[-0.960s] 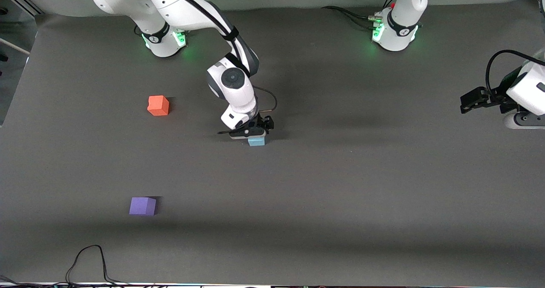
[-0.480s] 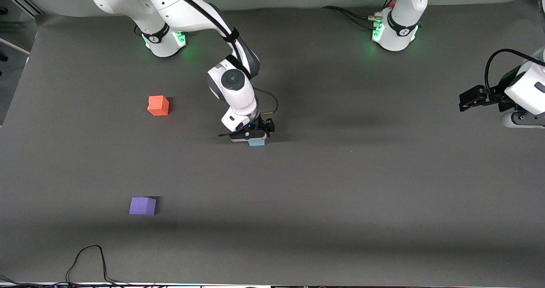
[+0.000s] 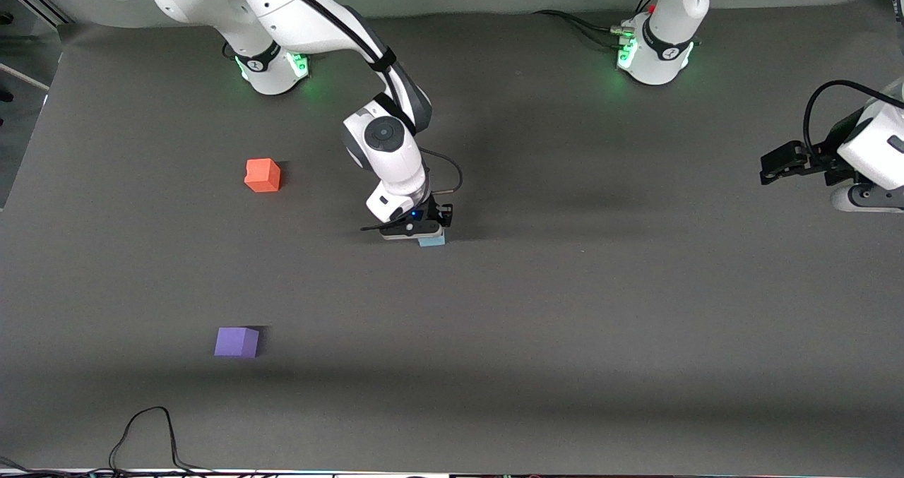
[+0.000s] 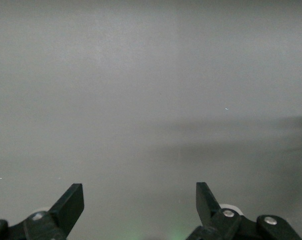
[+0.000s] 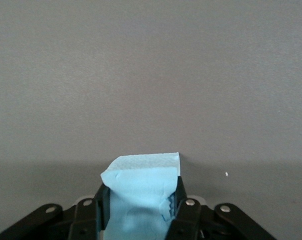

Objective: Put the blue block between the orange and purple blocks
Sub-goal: 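Close the right gripper on the blue cube and lift it, then carry the blue cube with the right gripper between orange and purple cubes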

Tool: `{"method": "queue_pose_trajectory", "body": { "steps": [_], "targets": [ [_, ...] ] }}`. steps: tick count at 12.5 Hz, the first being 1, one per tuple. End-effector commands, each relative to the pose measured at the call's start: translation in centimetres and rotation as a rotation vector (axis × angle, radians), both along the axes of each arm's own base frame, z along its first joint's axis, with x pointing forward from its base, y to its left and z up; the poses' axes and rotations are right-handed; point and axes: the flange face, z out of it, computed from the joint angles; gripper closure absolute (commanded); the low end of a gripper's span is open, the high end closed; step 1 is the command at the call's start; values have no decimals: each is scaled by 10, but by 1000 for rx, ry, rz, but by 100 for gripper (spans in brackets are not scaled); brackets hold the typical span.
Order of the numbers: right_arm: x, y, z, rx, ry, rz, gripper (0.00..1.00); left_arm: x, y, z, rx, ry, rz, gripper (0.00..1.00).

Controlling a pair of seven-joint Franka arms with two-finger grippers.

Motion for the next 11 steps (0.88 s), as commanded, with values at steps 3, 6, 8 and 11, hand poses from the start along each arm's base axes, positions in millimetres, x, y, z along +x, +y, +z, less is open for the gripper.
{"method": "queue_pose_trajectory", "body": {
  "steps": [3,6,8,11],
  "targets": [
    [29,-6,168,-9,118,3,68,-2,-3,8,0,-7,-20,0],
    [43,-17,304,-6,155,-2,67,-1,-3,10,0,-19,-20,0],
    [54,-38,370,4,167,-23,67,0,-2,12,1,-29,-17,0],
    [67,-77,405,45,173,-9,66,0,3,12,0,-25,-13,0]
  ]
}}
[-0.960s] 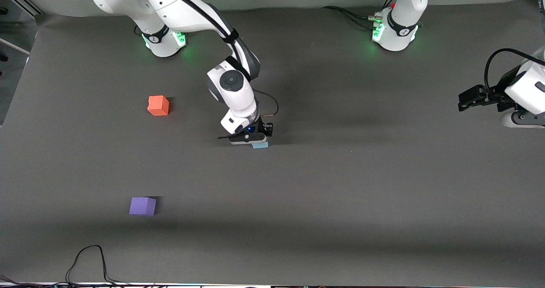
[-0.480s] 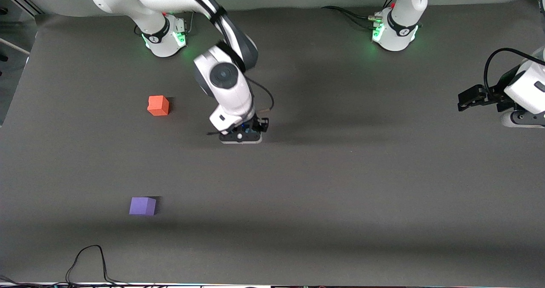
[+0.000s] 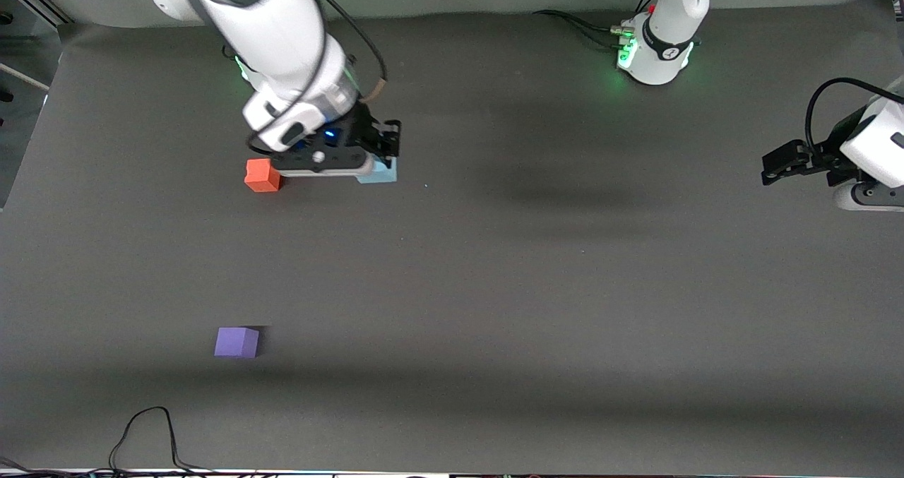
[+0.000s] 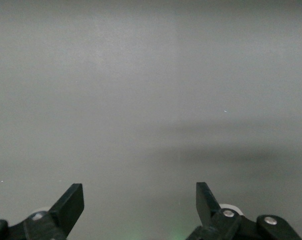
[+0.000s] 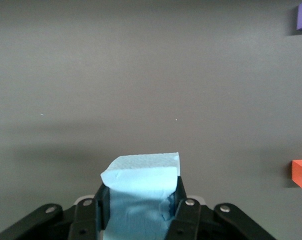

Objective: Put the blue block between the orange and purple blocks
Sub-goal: 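Carry the blue cube with the right gripper between orange and purple cubes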

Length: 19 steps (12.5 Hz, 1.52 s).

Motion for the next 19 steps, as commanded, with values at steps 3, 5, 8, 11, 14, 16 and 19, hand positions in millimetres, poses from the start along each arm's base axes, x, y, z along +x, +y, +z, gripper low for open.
{"method": "queue_pose_trajectory", "body": {
  "steps": [3,5,8,11,14,16,19],
  "targets": [
    [32,-61,5,-21,43,-26,66,-1,3,6,2,-10,-6,0],
    [54,-120,-3,-50,65,-4,66,0,3,4,5,-6,-6,0],
    [74,-231,-4,-11,92,39,66,-1,1,2,5,0,-8,0],
    [77,-324,-16,30,114,30,65,-1,0,1,7,2,-6,0],
    [66,-341,-25,-19,132,42,65,-1,2,2,18,-2,-6,0],
    [68,-339,-51,-20,137,39,65,-1,2,2,18,-3,-6,0],
    [67,-340,-124,-17,132,21,65,-1,2,2,18,-3,-4,0]
  ]
}}
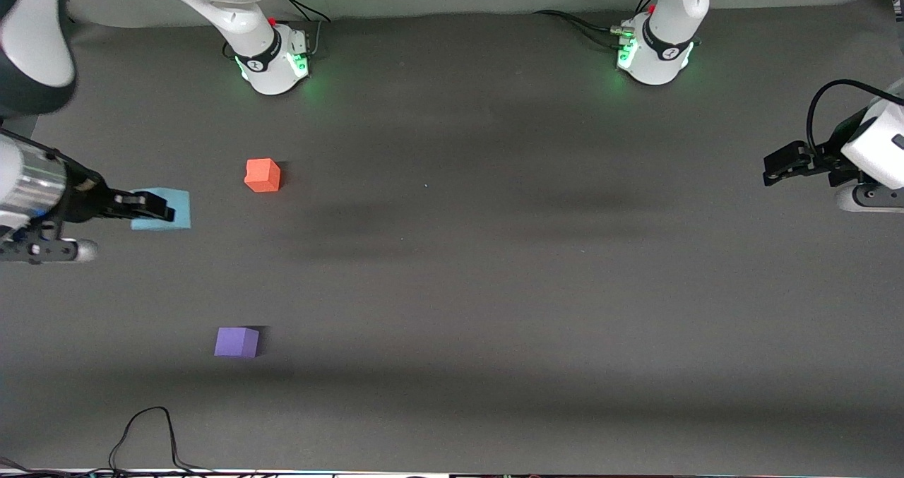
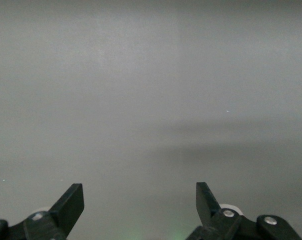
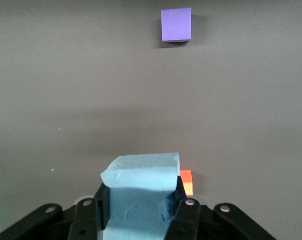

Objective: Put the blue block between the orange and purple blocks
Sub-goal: 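Carry the blue cube with the right gripper between orange and purple cubes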

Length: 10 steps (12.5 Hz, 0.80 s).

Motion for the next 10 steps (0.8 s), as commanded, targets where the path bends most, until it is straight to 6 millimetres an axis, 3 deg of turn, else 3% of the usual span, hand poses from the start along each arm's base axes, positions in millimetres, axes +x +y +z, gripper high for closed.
{"method": "queue_pose_trajectory", "body": {
  "steps": [1,5,7,10],
  "targets": [
    [-15,-4,-69,-20,-18,-15,65,-1,0,4,12,-6,-5,0],
    [-35,-2,-209,-9,-112,41,65,-1,0,2,12,-5,-3,0],
    [-50,-2,-258,-7,-149,54,65,-1,0,2,12,-5,-3,0],
    [-54,-7,-298,-1,-192,79,65,0,0,2,12,-8,-3,0]
  ]
}}
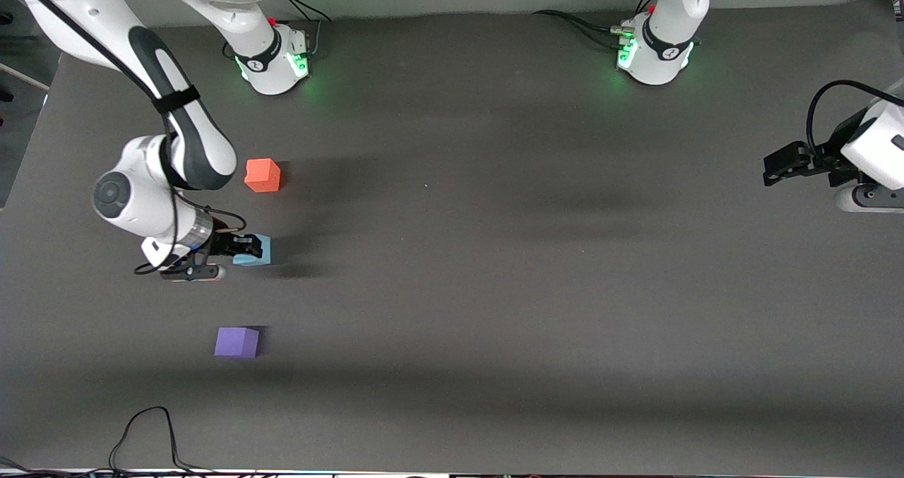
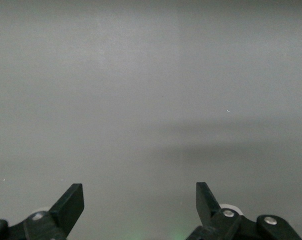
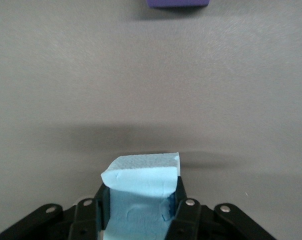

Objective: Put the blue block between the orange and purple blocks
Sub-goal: 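Carry the blue cube with the right gripper between orange and purple cubes, then lower the blue cube, open the right gripper and lift away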

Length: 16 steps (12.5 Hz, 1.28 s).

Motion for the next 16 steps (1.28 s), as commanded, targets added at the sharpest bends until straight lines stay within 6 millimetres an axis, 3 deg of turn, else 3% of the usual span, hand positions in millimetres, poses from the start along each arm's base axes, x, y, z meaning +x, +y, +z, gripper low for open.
{"method": "queue_pose_trajectory", "body": {
  "steps": [1,5,6,7,8,9,11,16],
  "targets": [
    [-3,-4,-14,-4,-42,37,65,-1,-1,3,11,-9,-1,0],
    [-14,-10,-31,-9,-66,64,62,0,-1,3,11,-11,-1,0],
    [-14,-10,-31,-10,-64,65,56,0,-1,3,11,-11,-1,0],
    [-13,-11,-31,-9,-64,61,38,0,-1,3,11,-11,-1,0],
    [-13,-17,-31,-14,-61,50,0,0,-1,3,11,-11,-1,0],
    [-12,-20,-26,-17,-65,42,0,0,-2,3,11,-11,-2,0],
    [-10,-16,7,-25,-69,44,0,-1,-2,3,11,-10,-2,0],
    [-7,-7,171,-50,-12,96,0,0,-2,3,11,-11,-2,0]
  ]
}}
